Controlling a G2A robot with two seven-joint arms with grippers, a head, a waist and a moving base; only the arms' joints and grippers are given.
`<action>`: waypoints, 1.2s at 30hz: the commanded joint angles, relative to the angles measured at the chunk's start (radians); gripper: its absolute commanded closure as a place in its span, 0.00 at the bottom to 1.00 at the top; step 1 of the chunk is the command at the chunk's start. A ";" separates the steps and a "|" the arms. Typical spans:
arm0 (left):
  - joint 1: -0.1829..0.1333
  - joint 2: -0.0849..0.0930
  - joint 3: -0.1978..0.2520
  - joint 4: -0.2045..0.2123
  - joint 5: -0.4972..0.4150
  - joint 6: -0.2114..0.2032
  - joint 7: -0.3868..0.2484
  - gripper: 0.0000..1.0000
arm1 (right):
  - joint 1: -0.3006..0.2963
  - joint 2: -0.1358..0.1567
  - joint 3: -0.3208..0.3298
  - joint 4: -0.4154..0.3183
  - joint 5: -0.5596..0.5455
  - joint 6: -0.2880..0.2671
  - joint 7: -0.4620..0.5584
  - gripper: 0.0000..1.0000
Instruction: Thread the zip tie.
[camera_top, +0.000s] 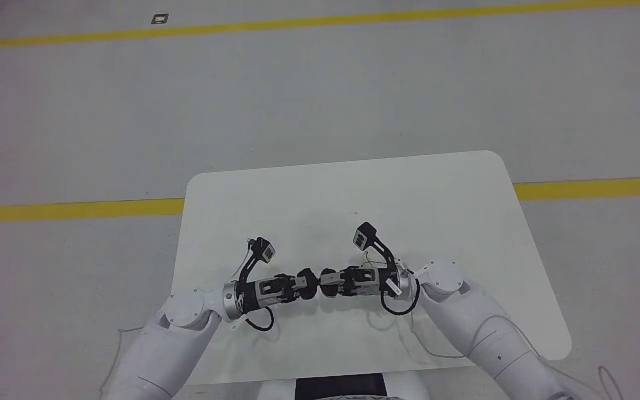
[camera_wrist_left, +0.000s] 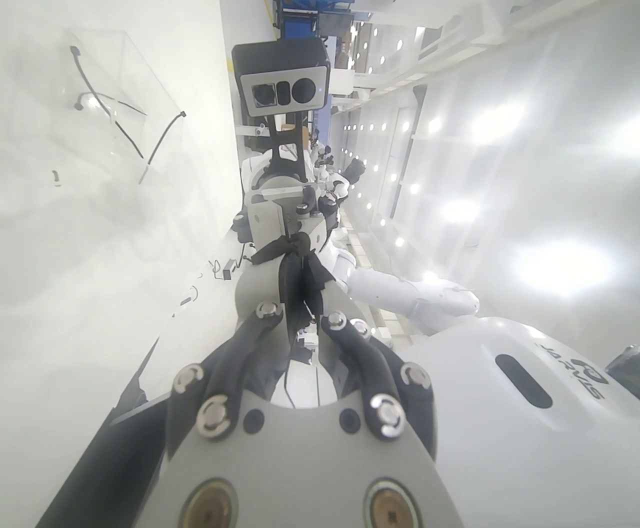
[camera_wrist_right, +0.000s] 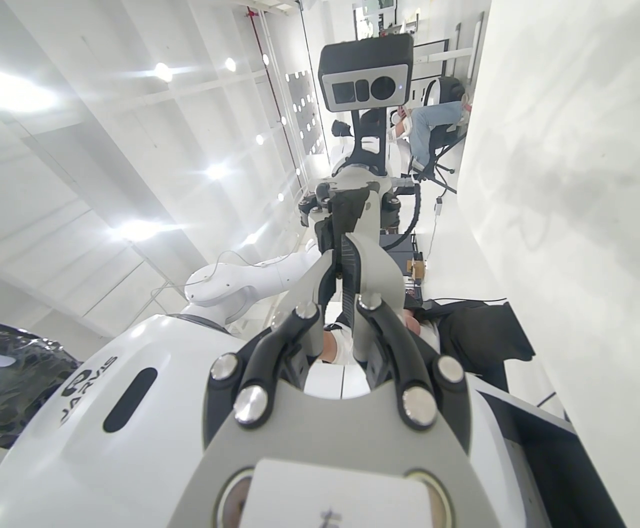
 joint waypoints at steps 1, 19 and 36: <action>0.000 0.000 0.002 0.000 0.000 0.000 0.000 1.00 | 0.000 0.000 -0.001 0.001 0.002 -0.002 0.000 1.00; 0.023 0.011 -0.055 -0.031 -0.002 0.000 -0.042 1.00 | -0.023 0.018 0.064 -0.002 0.017 -0.018 -0.028 0.00; 0.029 0.008 -0.070 -0.054 -0.015 0.000 -0.048 1.00 | -0.026 0.019 0.068 -0.005 0.018 -0.021 -0.031 0.00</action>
